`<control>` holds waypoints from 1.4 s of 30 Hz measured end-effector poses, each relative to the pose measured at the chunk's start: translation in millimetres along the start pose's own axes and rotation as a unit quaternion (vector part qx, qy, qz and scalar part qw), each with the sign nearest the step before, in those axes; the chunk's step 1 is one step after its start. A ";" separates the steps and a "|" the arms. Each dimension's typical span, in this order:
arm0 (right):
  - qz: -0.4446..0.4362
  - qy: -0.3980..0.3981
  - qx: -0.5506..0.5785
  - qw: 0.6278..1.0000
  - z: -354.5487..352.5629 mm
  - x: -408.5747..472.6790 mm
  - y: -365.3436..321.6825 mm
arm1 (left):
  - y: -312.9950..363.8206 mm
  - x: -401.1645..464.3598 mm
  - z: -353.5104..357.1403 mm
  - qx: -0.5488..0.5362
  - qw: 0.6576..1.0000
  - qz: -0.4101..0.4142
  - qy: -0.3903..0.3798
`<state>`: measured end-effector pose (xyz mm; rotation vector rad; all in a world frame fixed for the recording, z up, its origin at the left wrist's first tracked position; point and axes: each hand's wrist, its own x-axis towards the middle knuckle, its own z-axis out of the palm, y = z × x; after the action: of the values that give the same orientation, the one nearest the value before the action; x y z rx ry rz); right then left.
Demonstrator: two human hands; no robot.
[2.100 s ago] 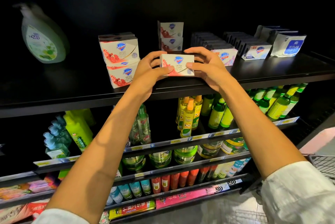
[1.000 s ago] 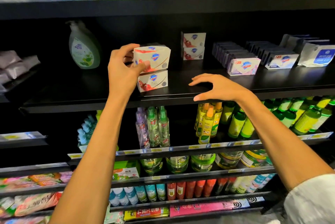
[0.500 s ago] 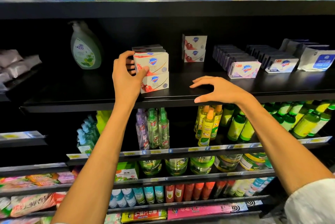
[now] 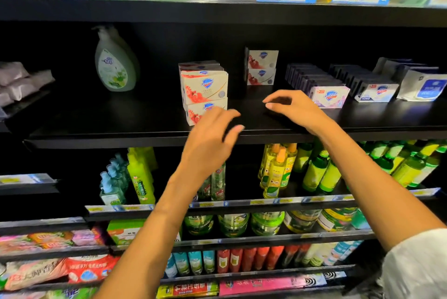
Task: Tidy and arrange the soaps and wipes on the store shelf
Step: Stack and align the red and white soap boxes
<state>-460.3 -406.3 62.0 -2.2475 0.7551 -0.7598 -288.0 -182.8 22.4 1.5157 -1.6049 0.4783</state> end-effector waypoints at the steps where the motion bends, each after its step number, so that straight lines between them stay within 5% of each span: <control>1: 0.006 0.019 0.013 1.000 0.3 7.7 2.1 | 1.7 2.9 7.7 -0.005 0.999 0.009 -0.050; 5: 0.051 0.092 0.077 0.992 1.0 42.9 8.5 | 6.1 26.6 28.9 0.011 0.970 -0.006 -0.244; 9: 0.082 0.147 0.106 0.980 0.6 79.7 13.9 | -2.4 51.2 37.3 0.050 0.944 -0.002 -0.327; 13: 0.124 0.159 0.057 0.978 -1.0 117.9 18.0 | -12.7 50.0 41.3 0.027 0.949 -0.022 -0.315; 17: 0.135 0.187 0.124 0.965 -1.5 143.1 23.1 | -17.0 45.5 42.5 -0.001 0.963 -0.014 -0.270; 27: 0.153 0.234 0.140 0.950 8.6 184.8 28.6 | -18.9 50.9 42.4 0.003 0.951 -0.038 -0.307; 36: 0.123 0.265 0.077 0.953 6.6 172.8 24.0 | -16.4 51.1 42.2 0.010 0.952 -0.035 -0.303; 42: 0.097 0.268 0.167 0.944 -2.8 142.5 16.9 | -14.5 48.4 41.0 -0.003 0.958 -0.027 -0.284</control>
<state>-372.2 -514.3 96.0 -1.6430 0.9941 -1.3152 -282.4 -246.7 33.2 1.7909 -1.9809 -0.0062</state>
